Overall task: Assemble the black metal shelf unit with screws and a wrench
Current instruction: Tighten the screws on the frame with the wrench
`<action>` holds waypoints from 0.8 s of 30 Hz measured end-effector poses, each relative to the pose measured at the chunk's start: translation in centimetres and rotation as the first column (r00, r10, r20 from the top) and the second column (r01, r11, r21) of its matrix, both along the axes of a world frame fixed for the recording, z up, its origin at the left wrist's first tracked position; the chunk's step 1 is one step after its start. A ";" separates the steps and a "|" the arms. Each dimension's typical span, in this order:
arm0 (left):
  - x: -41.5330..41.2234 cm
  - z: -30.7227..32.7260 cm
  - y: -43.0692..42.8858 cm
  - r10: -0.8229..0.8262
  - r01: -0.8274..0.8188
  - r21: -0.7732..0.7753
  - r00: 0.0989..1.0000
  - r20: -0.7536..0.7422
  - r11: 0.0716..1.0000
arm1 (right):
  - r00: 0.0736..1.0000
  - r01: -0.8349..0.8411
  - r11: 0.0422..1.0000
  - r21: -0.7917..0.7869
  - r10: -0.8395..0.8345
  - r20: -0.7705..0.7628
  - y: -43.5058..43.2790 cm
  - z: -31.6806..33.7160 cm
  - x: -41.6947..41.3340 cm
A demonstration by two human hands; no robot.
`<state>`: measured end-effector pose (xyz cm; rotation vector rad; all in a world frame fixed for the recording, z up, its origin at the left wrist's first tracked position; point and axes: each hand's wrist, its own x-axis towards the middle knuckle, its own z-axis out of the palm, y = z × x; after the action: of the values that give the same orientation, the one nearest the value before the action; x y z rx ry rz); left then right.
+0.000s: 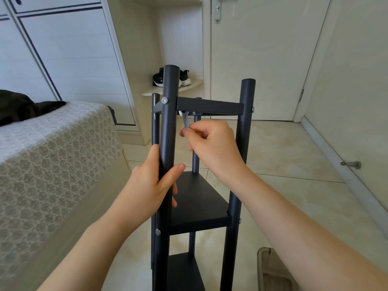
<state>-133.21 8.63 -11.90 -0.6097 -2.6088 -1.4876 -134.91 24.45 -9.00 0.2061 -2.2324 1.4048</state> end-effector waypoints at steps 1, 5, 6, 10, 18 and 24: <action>-0.1 0.0 -0.1 0.005 -0.005 0.000 1.000 0.003 1.000 | 1.000 0.001 1.000 -0.007 -0.001 -0.007 -0.2 0.1 -0.1; -0.4 -0.3 -0.5 0.021 -0.021 0.006 1.000 -0.001 1.000 | 0.999 0.009 1.000 -0.016 -0.009 -0.035 -0.7 0.4 -0.4; -0.4 -0.4 -0.6 0.023 -0.023 0.005 1.000 -0.003 1.000 | 0.999 0.009 1.000 -0.010 -0.010 -0.042 -0.8 0.4 -0.4; -0.3 -0.4 -0.9 0.013 -0.013 -0.005 1.000 -0.017 1.000 | 0.997 0.012 1.000 0.005 -0.011 -0.075 -1.1 0.4 -0.6; -0.3 -0.1 -1.1 -0.015 0.014 -0.027 1.000 -0.016 1.000 | 0.984 0.046 0.999 0.024 -0.041 -0.175 -1.7 -0.4 -0.9; -0.4 -0.1 -1.4 -0.019 0.018 -0.038 1.000 -0.015 0.999 | 0.964 0.107 0.993 0.058 -0.089 -0.249 -2.2 -1.1 -1.5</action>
<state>-133.57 7.23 -11.96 -0.6480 -2.6329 -1.4351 -136.38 22.25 -10.05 0.2747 -2.0598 1.1792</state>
